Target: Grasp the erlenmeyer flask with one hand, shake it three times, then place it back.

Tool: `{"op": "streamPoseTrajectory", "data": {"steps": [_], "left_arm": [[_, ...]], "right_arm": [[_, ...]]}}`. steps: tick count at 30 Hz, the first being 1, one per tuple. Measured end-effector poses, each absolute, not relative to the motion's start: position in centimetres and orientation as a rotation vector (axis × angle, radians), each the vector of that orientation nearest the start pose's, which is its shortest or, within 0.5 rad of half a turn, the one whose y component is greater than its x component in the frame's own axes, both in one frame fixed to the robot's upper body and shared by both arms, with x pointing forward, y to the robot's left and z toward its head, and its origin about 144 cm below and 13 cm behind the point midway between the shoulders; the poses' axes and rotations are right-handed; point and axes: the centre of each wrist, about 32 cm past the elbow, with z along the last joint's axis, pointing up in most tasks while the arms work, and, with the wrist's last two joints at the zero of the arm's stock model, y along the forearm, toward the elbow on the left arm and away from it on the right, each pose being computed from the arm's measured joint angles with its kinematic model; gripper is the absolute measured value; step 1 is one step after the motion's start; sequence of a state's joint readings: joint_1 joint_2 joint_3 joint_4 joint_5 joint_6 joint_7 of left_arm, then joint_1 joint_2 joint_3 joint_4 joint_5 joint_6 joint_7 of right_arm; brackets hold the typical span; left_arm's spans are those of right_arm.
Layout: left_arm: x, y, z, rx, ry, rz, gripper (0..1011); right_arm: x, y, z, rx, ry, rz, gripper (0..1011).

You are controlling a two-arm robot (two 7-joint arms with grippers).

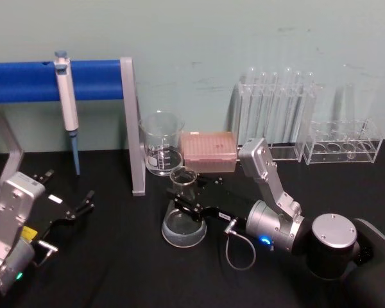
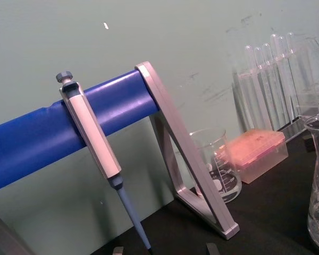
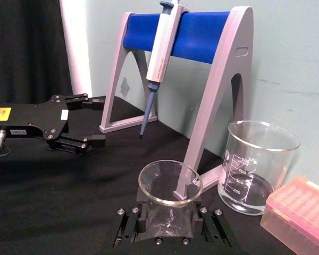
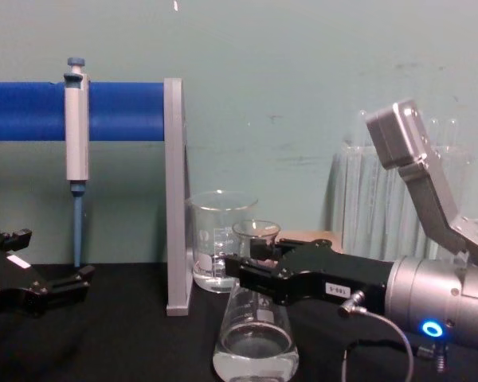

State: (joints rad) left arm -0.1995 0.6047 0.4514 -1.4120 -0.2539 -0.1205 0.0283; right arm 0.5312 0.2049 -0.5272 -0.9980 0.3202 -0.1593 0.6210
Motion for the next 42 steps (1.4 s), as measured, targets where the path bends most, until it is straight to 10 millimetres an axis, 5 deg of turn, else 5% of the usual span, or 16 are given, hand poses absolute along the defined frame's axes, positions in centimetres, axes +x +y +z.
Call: {"op": "streamPoseTrajectory", "data": {"steps": [42], "left_arm": [[48.86, 30.97, 113.98, 0.304, -0.285, 1.248, 1001]], "right_arm": [[58.12, -18.87, 114.09, -0.093, -0.057, -0.628, 462]]}}
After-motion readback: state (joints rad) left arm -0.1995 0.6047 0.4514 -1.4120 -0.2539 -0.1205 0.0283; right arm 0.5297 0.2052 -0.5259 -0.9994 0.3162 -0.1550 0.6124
